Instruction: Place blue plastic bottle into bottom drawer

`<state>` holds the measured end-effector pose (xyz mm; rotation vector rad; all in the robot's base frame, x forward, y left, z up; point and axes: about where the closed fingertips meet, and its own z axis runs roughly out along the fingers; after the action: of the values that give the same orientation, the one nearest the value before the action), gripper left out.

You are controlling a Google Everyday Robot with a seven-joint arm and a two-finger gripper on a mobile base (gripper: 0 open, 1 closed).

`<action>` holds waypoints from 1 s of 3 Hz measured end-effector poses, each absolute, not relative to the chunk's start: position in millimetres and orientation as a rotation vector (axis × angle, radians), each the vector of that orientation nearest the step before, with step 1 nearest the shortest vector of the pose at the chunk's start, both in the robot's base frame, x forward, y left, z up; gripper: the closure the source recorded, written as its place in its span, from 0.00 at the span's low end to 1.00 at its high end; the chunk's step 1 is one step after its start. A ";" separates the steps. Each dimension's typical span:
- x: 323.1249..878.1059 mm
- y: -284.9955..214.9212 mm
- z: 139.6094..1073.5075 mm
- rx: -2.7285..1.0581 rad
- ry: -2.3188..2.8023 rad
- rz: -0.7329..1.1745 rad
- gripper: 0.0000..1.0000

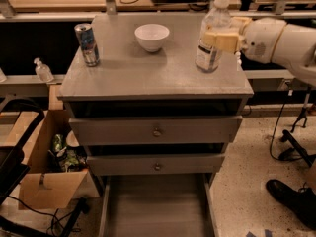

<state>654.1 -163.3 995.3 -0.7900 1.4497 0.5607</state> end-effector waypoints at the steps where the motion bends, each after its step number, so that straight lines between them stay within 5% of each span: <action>1: 605.3 -172.1 952.1 -0.823 1.439 0.556 1.00; 3: 555.5 -197.3 912.8 -0.837 1.401 0.539 1.00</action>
Offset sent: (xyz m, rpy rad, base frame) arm -0.1289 -0.0409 -0.1144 0.0189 -0.0454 0.0353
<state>555.5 -197.3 912.8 -0.8375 1.4005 0.5390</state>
